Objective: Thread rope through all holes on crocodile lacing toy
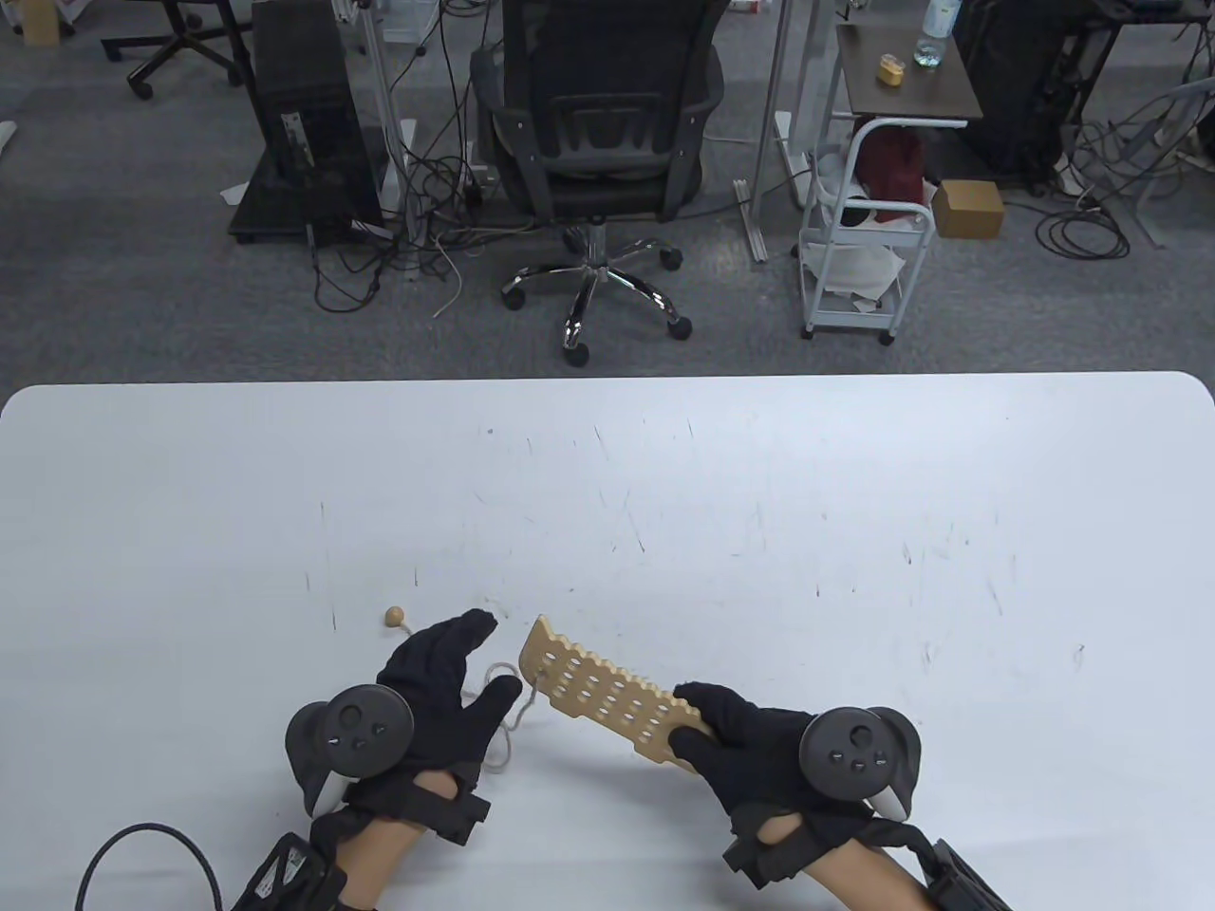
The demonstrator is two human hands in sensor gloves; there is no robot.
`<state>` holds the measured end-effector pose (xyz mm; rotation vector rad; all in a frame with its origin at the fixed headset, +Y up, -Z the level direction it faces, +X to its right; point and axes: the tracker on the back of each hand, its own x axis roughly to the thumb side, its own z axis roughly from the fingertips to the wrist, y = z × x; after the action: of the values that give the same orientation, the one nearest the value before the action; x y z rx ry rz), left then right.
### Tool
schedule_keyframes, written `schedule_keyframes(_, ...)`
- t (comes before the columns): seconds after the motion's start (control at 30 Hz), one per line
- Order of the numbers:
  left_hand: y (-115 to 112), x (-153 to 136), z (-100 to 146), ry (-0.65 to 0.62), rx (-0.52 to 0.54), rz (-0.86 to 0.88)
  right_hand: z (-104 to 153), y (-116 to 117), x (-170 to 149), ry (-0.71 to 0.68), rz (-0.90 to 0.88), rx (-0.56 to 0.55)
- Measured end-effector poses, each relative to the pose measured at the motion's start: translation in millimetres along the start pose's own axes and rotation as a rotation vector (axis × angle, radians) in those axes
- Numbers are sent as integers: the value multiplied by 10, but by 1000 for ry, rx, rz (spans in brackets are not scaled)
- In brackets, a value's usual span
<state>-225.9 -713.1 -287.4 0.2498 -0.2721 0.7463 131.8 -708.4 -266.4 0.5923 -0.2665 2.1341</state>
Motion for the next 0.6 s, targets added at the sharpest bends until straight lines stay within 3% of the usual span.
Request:
schedule_keyframes(0.27, -12, -60, -21, 36, -30, 35, 4, 9, -12, 38, -92, 12)
schedule_keyframes(0.6, -154, -64, -57, -9, -243, 221, 7, 29, 3, 50, -134, 30)
